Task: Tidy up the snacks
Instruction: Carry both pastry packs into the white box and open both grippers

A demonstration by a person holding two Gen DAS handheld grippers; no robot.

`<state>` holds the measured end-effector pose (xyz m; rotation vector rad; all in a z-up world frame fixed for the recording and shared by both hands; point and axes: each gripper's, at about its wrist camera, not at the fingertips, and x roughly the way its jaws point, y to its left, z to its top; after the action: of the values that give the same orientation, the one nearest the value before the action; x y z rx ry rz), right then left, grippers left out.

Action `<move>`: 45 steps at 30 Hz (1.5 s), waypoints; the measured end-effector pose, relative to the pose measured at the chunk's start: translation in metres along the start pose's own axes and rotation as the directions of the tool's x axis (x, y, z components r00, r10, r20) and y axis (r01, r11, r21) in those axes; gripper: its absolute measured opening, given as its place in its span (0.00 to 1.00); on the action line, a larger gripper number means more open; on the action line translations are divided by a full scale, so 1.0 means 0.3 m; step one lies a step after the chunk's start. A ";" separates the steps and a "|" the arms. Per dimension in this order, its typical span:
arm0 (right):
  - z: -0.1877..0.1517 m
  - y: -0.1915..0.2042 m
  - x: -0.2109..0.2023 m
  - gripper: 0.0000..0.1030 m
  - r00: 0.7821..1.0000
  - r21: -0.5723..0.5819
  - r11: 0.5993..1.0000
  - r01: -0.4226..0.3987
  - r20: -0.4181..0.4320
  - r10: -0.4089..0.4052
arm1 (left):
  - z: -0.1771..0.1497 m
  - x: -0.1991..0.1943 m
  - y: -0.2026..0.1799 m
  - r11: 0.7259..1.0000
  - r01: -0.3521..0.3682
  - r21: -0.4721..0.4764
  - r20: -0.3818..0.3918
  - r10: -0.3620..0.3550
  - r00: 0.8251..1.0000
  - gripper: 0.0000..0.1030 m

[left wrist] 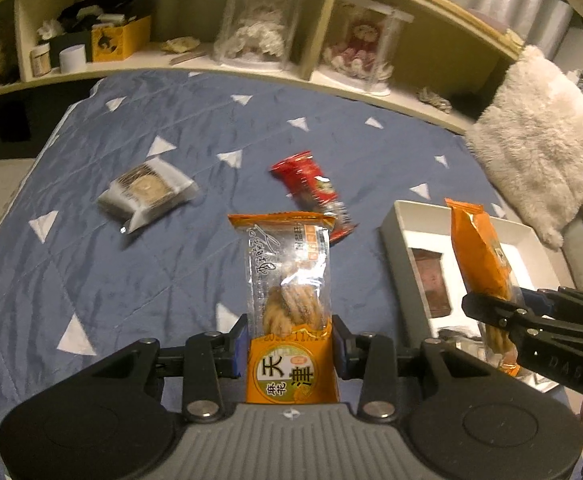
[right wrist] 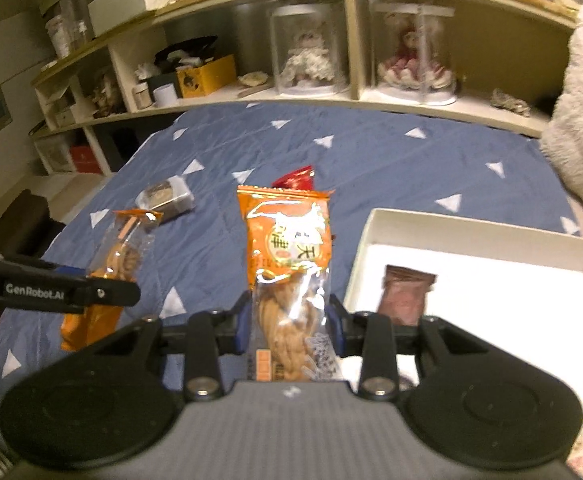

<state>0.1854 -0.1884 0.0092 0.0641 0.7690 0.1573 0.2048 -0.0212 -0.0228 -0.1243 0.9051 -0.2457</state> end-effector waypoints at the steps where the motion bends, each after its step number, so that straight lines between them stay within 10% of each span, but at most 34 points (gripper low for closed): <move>1: -0.003 -0.011 -0.014 0.42 1.000 0.001 1.000 0.006 0.004 -0.006 | 0.003 -0.003 -0.017 1.000 0.003 0.008 0.002 -0.003 1.000 0.40; 29: -0.150 -0.468 -0.271 0.42 0.976 0.144 0.966 0.214 0.012 -0.218 | 0.080 0.143 -0.580 0.973 0.175 0.152 -0.029 -0.173 0.984 0.40; 45: -0.193 -0.729 -0.239 0.42 0.950 0.218 0.925 0.312 -0.050 -0.309 | 0.144 0.441 -0.719 0.969 0.242 0.043 -0.128 -0.235 0.963 0.40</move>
<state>0.1202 -0.4158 -0.0082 0.1537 0.7993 -0.2326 0.2831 -0.2639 -0.0519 -0.1662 1.0044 -0.5086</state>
